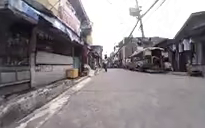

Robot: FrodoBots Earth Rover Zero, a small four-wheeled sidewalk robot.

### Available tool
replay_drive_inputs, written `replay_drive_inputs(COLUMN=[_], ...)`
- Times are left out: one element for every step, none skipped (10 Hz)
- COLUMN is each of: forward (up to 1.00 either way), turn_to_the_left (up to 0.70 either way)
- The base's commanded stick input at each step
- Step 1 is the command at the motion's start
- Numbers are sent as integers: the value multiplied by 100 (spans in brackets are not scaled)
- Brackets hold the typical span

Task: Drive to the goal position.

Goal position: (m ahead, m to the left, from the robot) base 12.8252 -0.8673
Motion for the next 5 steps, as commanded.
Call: replay_drive_inputs(forward=[100,100,100,100,100], turn_to_the_left=[0,0,0,0,0])
